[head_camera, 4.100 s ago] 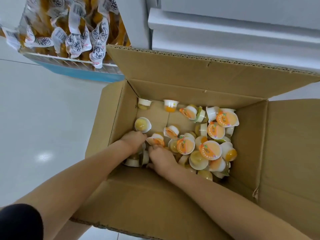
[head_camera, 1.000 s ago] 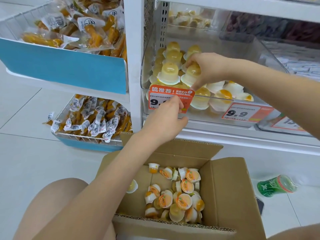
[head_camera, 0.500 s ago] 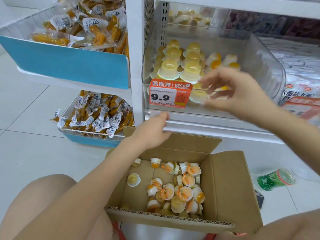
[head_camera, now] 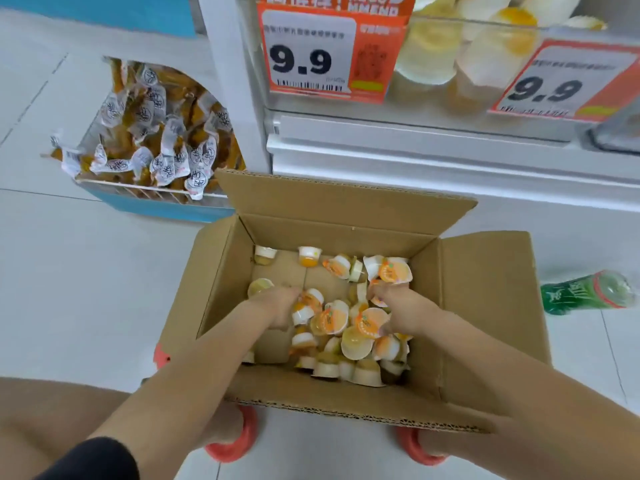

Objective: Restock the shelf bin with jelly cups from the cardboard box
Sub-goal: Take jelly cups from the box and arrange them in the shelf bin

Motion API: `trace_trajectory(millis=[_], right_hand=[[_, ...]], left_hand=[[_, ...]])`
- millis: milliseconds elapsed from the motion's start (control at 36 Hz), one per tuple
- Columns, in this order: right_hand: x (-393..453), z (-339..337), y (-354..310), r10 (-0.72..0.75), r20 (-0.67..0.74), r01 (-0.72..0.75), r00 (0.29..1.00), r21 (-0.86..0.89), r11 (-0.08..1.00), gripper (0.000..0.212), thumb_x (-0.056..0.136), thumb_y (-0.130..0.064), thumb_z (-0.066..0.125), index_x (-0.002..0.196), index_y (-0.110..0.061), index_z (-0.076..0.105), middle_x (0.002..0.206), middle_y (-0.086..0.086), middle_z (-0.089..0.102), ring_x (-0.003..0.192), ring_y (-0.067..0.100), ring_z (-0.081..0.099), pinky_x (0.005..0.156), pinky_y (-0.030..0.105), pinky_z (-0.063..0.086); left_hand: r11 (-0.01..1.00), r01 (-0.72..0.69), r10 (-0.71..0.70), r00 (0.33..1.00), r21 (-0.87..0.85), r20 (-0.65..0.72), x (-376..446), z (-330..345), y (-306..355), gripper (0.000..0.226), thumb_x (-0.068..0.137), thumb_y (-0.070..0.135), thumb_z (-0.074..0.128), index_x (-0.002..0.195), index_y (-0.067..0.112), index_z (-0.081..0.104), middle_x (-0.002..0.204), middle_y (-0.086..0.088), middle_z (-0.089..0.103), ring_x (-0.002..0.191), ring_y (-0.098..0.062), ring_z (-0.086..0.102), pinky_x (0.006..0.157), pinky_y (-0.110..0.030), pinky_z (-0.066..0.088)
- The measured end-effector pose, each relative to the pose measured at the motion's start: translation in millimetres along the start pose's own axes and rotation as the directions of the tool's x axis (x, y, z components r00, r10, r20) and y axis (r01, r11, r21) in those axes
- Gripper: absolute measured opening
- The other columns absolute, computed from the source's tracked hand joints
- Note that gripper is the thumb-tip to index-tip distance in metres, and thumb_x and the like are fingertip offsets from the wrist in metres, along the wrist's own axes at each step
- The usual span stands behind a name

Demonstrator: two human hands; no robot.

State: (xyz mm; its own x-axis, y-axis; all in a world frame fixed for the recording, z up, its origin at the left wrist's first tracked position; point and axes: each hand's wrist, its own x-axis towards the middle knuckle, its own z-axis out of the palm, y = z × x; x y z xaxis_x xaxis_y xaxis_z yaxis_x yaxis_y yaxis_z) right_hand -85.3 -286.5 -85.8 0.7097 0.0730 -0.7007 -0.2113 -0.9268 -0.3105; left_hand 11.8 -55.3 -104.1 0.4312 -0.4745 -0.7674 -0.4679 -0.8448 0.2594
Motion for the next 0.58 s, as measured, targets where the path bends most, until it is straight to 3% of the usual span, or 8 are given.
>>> trace_trajectory(millis=[111, 194, 333, 417, 472, 528, 583], right_hand=[[17, 33, 6, 0.031, 0.063, -0.02, 0.998, -0.172, 0.985, 0.085, 0.072, -0.036, 0.077, 0.141, -0.02, 0.029, 0.135, 0.007, 0.043, 0.124, 0.03, 0.04, 0.101, 0.04, 0.04], [22, 48, 8, 0.002, -0.023, -0.007, 1.0, -0.229, 0.973, 0.078, 0.079, -0.035, 0.069, 0.144, -0.021, 0.028, 0.14, 0.006, 0.04, 0.126, 0.03, 0.035, 0.106, 0.039, 0.03], [23, 55, 16, 0.005, -0.135, -0.002, 0.991, 0.028, 1.0, 0.062, 0.082, -0.037, 0.061, 0.139, -0.03, 0.038, 0.139, -0.002, 0.044, 0.132, 0.022, 0.035, 0.11, 0.035, 0.019], [23, 56, 16, -0.016, -0.214, 0.048, 0.977, 0.145, 0.988, 0.055, 0.078, -0.036, 0.064, 0.131, -0.029, 0.047, 0.131, -0.003, 0.052, 0.125, 0.021, 0.045, 0.109, 0.036, 0.028], [21, 55, 12, 0.002, -0.245, 0.056, 0.969, 0.228, 0.972, 0.057, 0.075, -0.033, 0.068, 0.128, -0.027, 0.049, 0.125, -0.001, 0.055, 0.12, 0.021, 0.049, 0.104, 0.041, 0.036], [17, 49, 5, 0.036, -0.251, 0.049, 0.967, 0.323, 0.945, 0.059, 0.072, -0.03, 0.073, 0.125, -0.026, 0.048, 0.121, -0.001, 0.055, 0.114, 0.02, 0.051, 0.095, 0.042, 0.043], [11, 38, -5, 0.039, -0.263, 0.073, 0.964, 0.402, 0.913, 0.055, 0.072, -0.025, 0.074, 0.12, -0.025, 0.047, 0.113, -0.001, 0.056, 0.104, 0.017, 0.055, 0.085, 0.038, 0.049]], left_hand=[[0.987, 0.035, -0.037, 0.999, -0.156, -0.006, 29, 17, 2, 0.066, 0.079, 0.028, 0.071, 0.131, 0.007, 0.035, 0.127, -0.012, 0.051, 0.117, -0.028, 0.049, 0.091, -0.034, 0.045], [0.97, 0.075, -0.081, 0.997, -0.231, -0.015, 44, 24, 0, 0.067, 0.078, 0.023, 0.072, 0.131, 0.007, 0.033, 0.124, -0.013, 0.052, 0.113, -0.028, 0.052, 0.084, -0.032, 0.044], [0.913, 0.114, -0.139, 0.99, -0.392, -0.037, 56, 31, -13, 0.062, 0.067, 0.028, 0.081, 0.116, 0.013, 0.047, 0.114, -0.004, 0.056, 0.105, -0.022, 0.055, 0.084, -0.032, 0.048], [0.849, 0.142, -0.189, 0.981, -0.508, -0.042, 55, 31, -15, 0.046, 0.069, 0.029, 0.078, 0.103, 0.017, 0.05, 0.102, -0.001, 0.056, 0.096, -0.019, 0.055, 0.075, -0.028, 0.045], [0.805, 0.152, -0.196, 0.98, -0.573, -0.015, 48, 25, -17, 0.043, 0.07, 0.029, 0.075, 0.104, 0.016, 0.054, 0.1, -0.002, 0.059, 0.093, -0.018, 0.057, 0.075, -0.029, 0.048], [0.716, 0.161, -0.176, 0.983, -0.68, 0.047, 36, 12, -18, 0.049, 0.071, 0.028, 0.073, 0.115, 0.015, 0.056, 0.107, -0.002, 0.06, 0.099, -0.018, 0.06, 0.084, -0.033, 0.054], [0.538, 0.144, -0.125, 0.988, -0.83, 0.09, 19, -9, -14, 0.045, 0.081, 0.018, 0.067, 0.123, 0.016, 0.054, 0.114, -0.004, 0.059, 0.103, -0.017, 0.062, 0.084, -0.03, 0.055]])
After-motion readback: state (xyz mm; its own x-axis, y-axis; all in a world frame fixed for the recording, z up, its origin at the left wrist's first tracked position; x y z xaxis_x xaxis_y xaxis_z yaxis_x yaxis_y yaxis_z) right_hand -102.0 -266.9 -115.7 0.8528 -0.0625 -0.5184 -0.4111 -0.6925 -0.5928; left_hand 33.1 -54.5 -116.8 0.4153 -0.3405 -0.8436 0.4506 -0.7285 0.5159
